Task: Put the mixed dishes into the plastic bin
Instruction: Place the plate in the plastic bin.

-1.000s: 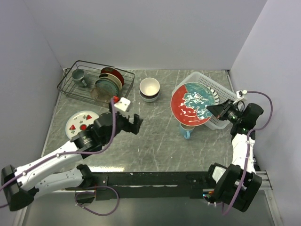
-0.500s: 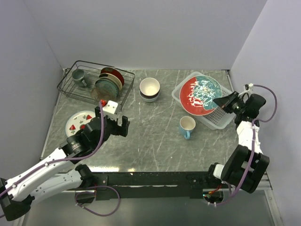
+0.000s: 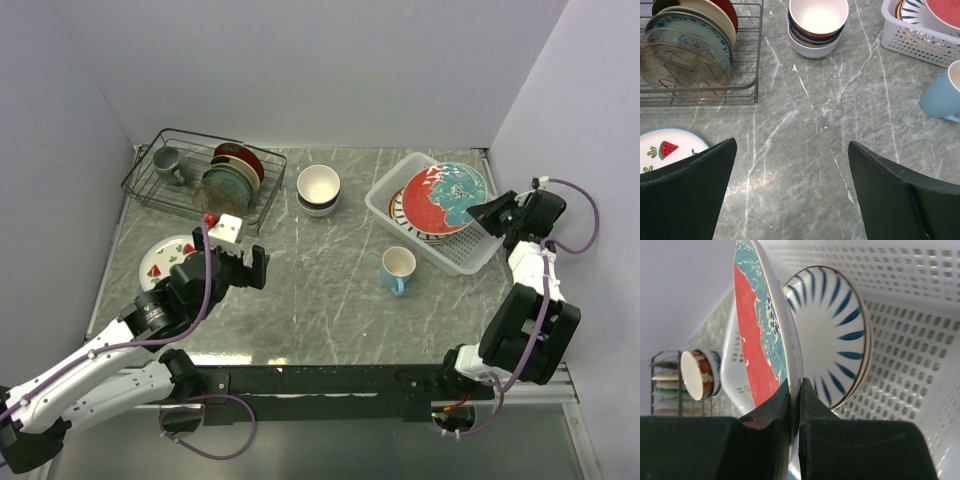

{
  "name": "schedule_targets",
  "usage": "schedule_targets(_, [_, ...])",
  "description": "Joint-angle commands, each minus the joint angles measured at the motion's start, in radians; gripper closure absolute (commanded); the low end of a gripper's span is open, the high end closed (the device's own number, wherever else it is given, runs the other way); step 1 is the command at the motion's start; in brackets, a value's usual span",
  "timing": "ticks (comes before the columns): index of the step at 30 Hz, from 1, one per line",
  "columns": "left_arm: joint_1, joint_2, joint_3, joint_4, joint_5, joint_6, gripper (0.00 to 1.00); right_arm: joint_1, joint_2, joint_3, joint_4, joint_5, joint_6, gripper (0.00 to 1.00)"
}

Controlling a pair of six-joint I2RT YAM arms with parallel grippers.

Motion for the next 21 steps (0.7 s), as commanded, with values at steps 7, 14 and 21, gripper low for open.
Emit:
schedule_targets(7, [0.005,-0.008,-0.008,0.007,-0.031,0.006,0.01,-0.002,0.079,0.13,0.107,0.003,0.021,1.0])
schedule_targets(14, [0.008,0.0,-0.007,0.006,-0.029,0.006,0.01,0.01,0.137,0.154,0.088,0.009,-0.01,0.99])
schedule_targets(21, [0.013,-0.005,-0.01,0.007,-0.028,0.008,0.01,0.021,0.163,0.157,0.071,0.012,-0.042,0.93])
